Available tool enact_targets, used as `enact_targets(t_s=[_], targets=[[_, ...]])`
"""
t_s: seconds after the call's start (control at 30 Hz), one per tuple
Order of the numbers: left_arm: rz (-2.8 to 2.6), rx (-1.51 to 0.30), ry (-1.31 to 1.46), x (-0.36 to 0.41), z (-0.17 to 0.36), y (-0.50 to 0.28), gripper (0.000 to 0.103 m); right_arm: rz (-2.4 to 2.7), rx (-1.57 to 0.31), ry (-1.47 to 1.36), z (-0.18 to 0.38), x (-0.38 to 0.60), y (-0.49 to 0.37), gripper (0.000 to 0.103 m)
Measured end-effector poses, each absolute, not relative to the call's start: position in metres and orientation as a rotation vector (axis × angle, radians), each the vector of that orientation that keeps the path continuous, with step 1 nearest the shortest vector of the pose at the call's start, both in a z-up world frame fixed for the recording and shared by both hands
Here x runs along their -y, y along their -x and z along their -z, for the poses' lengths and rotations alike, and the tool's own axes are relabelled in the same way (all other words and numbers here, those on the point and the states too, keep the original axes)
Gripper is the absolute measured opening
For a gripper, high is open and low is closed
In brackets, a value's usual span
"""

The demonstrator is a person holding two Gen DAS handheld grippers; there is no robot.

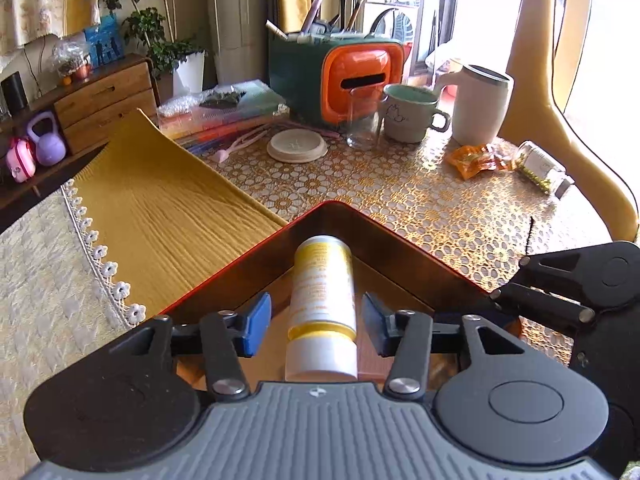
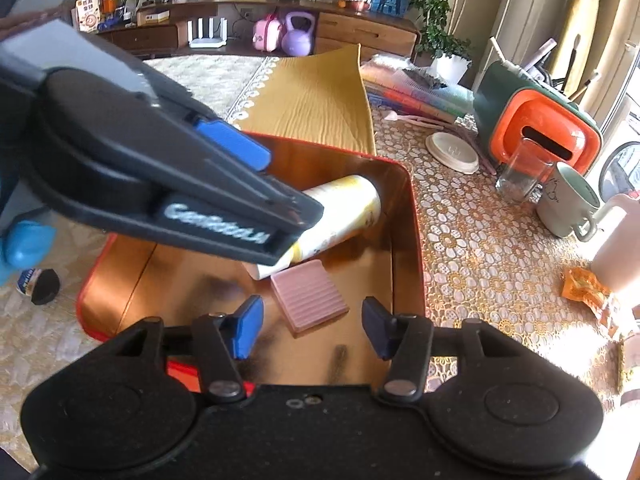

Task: Organize rigid objects
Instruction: 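Lower the pill bottle into the red tin and open the left gripper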

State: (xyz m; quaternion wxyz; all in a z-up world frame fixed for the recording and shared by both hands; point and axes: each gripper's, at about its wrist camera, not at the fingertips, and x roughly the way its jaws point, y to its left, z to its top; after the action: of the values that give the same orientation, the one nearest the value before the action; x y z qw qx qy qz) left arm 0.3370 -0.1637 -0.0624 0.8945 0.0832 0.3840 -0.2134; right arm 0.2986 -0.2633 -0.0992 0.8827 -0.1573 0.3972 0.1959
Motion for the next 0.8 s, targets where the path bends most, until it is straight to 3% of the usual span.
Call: enact_targets(t_s=[0.47,0.7,0.8], targets=[[0.418,-0.747,-0.139,0.117,0.029,-0.281,0.051,-0.403,-0.754,0.25,0.065,0.258,-0.258,0.064],[0.38,-0.717,-0.129,0.079,0.012,-0.247,0.051,-0.41,-0.721,0.196,0.051,0.251,-0.238,0.075],[0.356,-0.701,-0.124,0.063,0.005,-0.233,0.057,-0.413,-0.713,0.172,0.048,0.248,-0.229,0.078]])
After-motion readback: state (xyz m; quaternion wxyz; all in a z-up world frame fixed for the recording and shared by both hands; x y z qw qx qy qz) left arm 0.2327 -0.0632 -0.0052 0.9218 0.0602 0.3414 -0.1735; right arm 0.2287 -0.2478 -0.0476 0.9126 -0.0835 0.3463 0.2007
